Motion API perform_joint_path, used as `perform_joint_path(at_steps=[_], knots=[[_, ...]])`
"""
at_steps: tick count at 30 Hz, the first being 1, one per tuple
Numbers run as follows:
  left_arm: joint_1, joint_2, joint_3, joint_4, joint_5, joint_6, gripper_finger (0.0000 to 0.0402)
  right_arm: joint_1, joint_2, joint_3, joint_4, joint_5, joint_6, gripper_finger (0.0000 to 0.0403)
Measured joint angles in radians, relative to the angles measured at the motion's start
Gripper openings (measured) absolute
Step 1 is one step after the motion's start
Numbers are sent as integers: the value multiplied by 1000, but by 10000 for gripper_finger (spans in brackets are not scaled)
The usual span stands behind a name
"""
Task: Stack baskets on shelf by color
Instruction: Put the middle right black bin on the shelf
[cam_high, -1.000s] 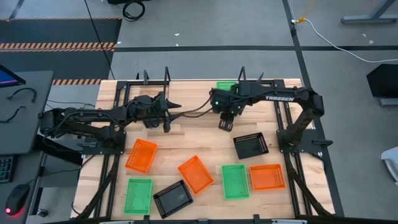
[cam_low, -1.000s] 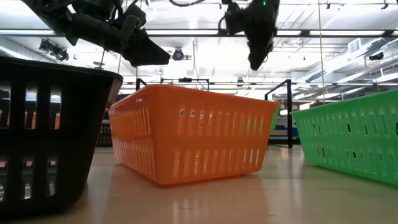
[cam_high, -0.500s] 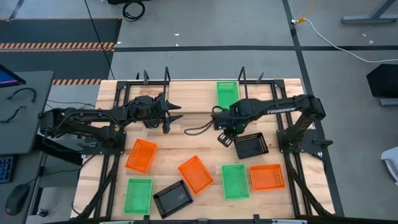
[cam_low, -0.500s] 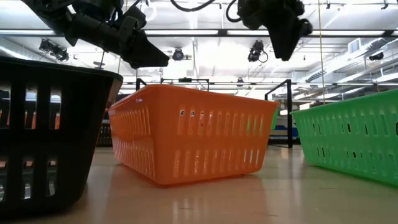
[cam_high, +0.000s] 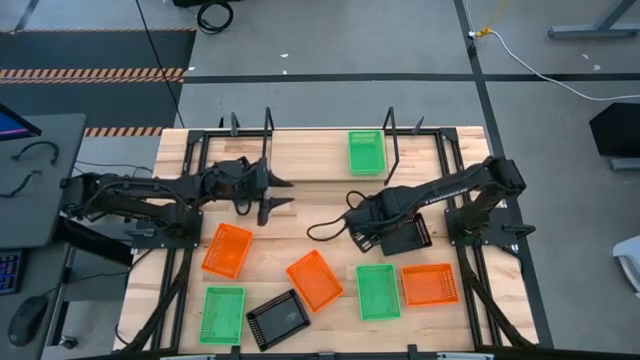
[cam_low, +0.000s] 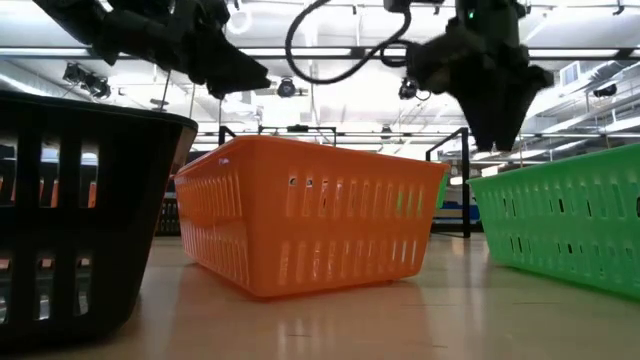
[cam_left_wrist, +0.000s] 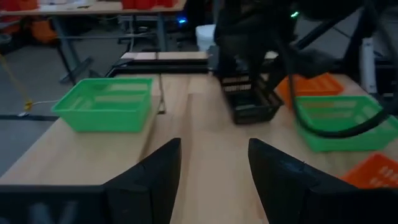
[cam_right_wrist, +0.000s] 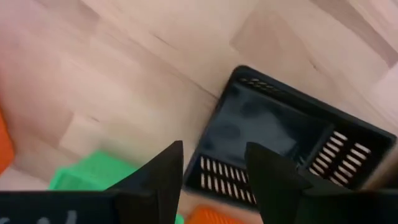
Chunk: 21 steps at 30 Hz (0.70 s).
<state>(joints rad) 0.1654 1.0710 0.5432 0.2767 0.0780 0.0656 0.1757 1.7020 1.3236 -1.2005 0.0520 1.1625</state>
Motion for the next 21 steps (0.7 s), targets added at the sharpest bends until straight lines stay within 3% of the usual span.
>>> perform_joint_path(at_steps=[4, 21], knots=[[-40, 0, 0, -29, 0, -9, 189, 0, 0, -63, 136, 2, 7, 175], [-173, -1, 0, -74, -28, -103, 183, 0, 0, -215, 210, 4, 36, 172]])
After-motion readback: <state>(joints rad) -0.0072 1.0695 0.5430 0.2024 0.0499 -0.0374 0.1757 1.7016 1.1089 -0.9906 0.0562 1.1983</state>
